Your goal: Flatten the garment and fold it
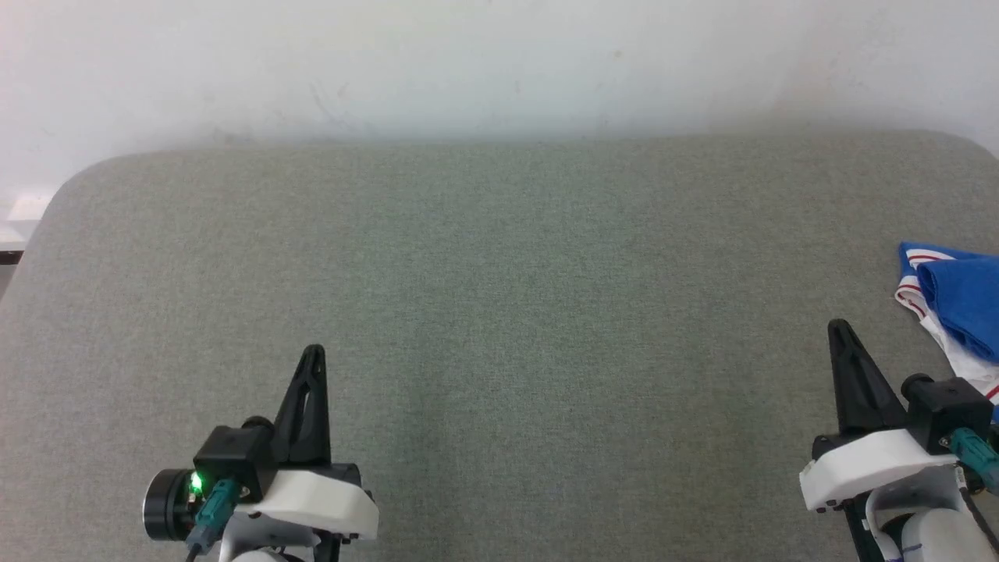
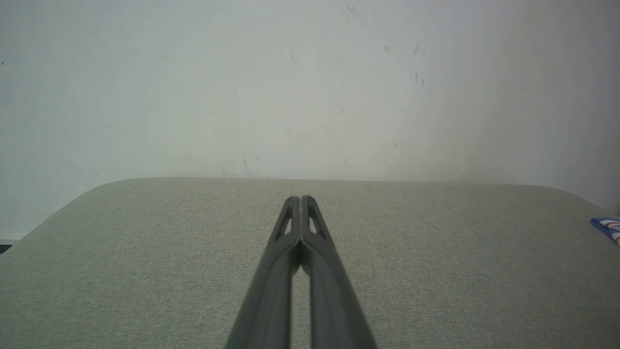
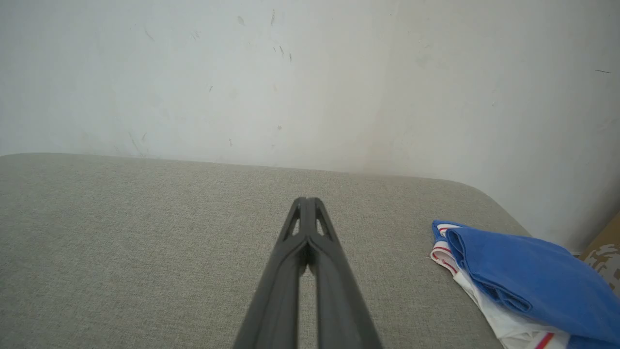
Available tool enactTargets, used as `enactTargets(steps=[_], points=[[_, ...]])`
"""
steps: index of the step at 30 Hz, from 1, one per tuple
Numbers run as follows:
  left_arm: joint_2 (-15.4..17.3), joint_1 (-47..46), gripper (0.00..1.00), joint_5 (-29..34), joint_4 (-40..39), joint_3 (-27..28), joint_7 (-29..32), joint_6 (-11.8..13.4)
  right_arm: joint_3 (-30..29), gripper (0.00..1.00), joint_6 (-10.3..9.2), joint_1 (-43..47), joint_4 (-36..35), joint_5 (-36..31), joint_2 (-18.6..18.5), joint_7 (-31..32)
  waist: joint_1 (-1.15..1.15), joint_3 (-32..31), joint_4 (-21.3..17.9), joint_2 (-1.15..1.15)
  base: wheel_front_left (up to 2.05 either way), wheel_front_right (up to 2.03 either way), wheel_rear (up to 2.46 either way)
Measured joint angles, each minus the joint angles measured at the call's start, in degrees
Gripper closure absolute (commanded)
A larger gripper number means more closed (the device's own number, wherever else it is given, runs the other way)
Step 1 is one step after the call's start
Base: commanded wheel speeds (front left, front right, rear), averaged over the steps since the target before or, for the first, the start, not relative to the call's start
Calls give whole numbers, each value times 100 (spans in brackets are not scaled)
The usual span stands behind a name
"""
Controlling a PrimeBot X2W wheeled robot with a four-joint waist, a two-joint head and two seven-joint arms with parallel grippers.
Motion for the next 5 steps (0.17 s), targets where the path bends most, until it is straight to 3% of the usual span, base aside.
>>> enactTargets(steps=[5], points=[[-16,0,100,24,0,45,51,-8,38,100,0,10,-46,-7,0,51,0,-14,-7,0,0,0,0]])
